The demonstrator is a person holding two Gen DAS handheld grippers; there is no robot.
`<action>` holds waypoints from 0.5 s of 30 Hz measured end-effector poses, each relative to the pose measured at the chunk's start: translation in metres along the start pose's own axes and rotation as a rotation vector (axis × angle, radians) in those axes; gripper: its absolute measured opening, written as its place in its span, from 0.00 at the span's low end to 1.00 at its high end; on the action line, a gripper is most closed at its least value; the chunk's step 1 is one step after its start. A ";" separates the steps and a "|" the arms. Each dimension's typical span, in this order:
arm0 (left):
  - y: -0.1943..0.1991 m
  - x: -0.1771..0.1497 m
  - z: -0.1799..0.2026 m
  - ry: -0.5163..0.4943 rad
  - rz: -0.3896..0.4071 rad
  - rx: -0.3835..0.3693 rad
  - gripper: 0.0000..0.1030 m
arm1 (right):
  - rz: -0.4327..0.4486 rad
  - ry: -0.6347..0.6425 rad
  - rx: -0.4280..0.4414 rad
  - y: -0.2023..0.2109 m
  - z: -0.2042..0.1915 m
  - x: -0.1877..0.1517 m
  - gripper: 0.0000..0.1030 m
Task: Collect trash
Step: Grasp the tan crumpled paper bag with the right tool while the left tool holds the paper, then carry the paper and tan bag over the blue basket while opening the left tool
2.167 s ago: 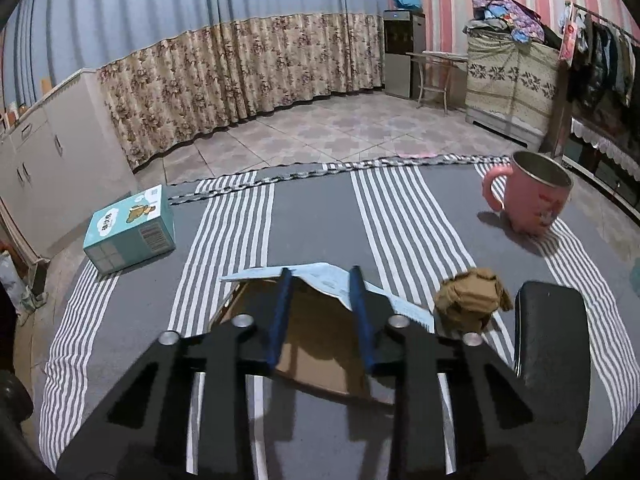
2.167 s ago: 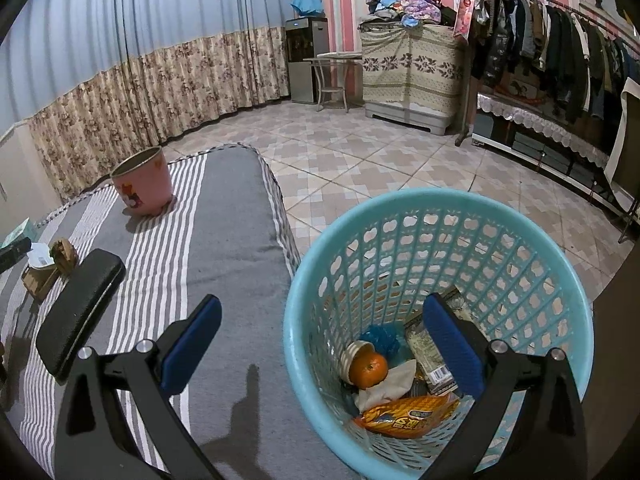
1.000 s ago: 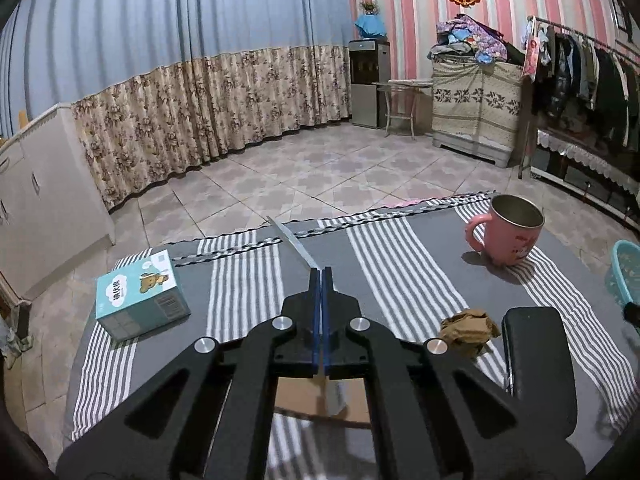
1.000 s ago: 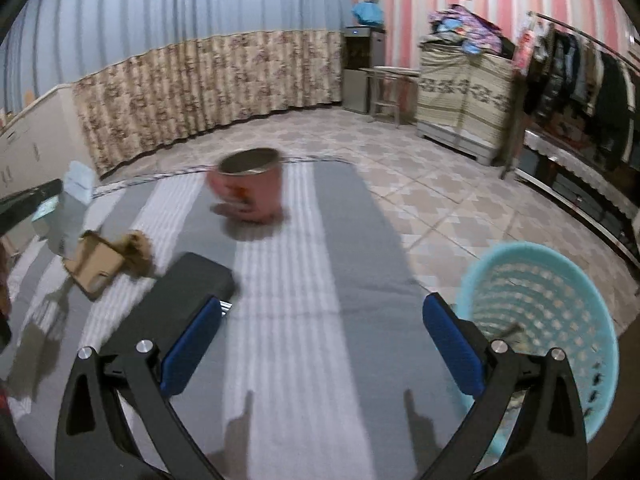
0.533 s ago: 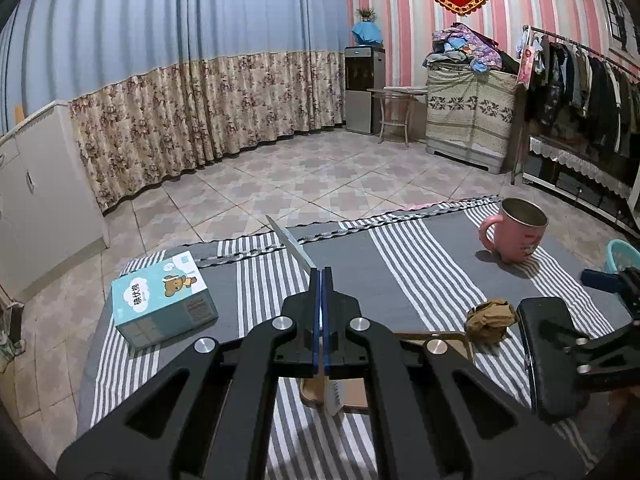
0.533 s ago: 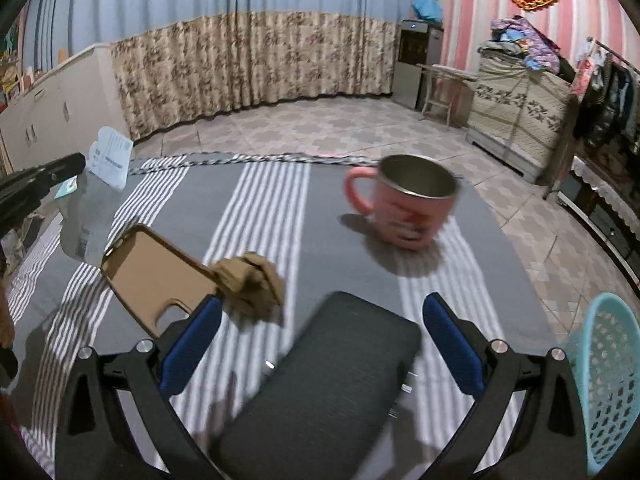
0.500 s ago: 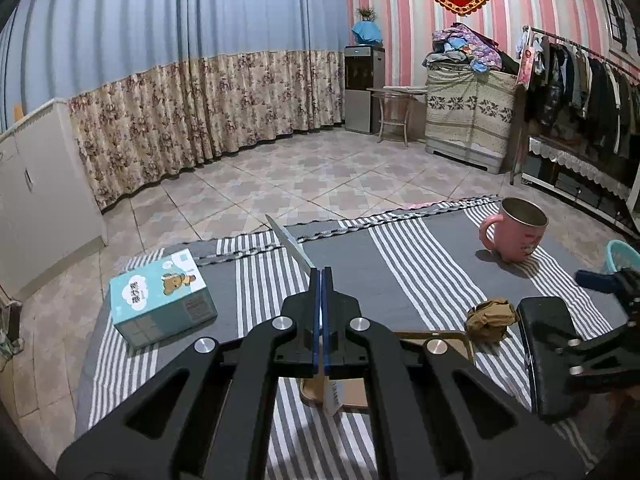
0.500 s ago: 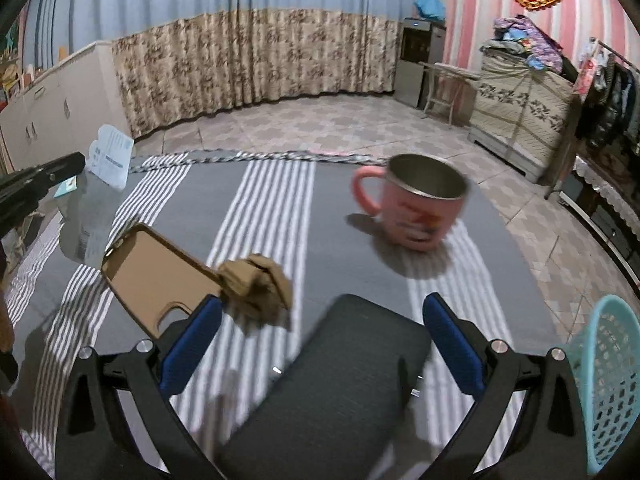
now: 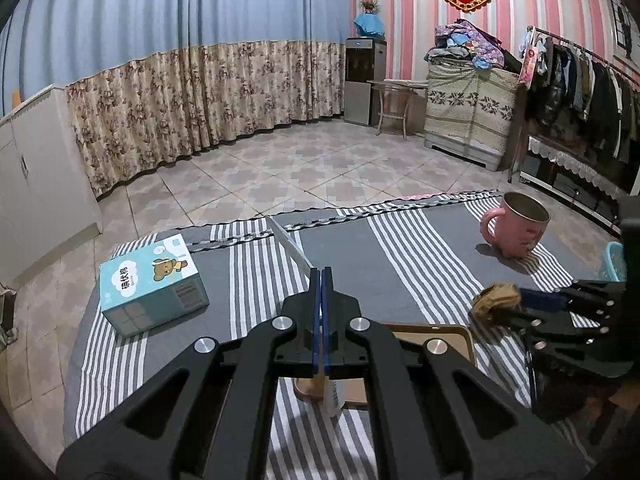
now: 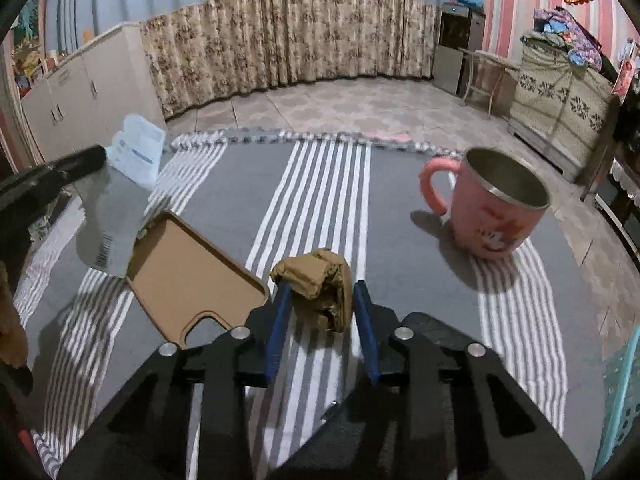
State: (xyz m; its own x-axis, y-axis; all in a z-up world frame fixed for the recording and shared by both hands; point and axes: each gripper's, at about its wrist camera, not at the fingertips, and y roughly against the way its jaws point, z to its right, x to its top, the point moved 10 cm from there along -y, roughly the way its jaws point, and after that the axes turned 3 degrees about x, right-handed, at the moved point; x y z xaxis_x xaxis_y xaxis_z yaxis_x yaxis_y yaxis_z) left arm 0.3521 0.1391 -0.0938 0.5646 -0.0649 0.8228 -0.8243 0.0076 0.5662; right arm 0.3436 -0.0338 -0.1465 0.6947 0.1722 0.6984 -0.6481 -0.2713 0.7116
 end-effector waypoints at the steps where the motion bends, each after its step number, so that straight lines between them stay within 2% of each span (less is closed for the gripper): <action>1: 0.001 0.001 0.002 -0.003 0.000 0.001 0.00 | 0.020 -0.006 0.003 0.008 0.004 0.002 0.31; 4: 0.009 0.007 0.013 -0.016 0.007 0.000 0.00 | 0.055 -0.026 0.007 0.030 0.020 0.006 0.31; 8: 0.030 0.023 0.038 -0.049 0.043 -0.016 0.00 | 0.095 -0.053 -0.033 0.066 0.060 0.002 0.31; 15: 0.069 0.042 0.123 -0.093 0.104 -0.115 0.00 | 0.153 -0.144 -0.157 0.146 0.158 -0.036 0.31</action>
State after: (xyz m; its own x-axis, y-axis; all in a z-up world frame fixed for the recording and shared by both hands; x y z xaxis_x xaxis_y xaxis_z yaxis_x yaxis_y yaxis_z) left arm 0.3132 0.0138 -0.0264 0.4660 -0.1500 0.8720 -0.8645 0.1328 0.4848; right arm 0.2726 -0.2290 -0.0798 0.6145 0.0007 0.7889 -0.7820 -0.1317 0.6092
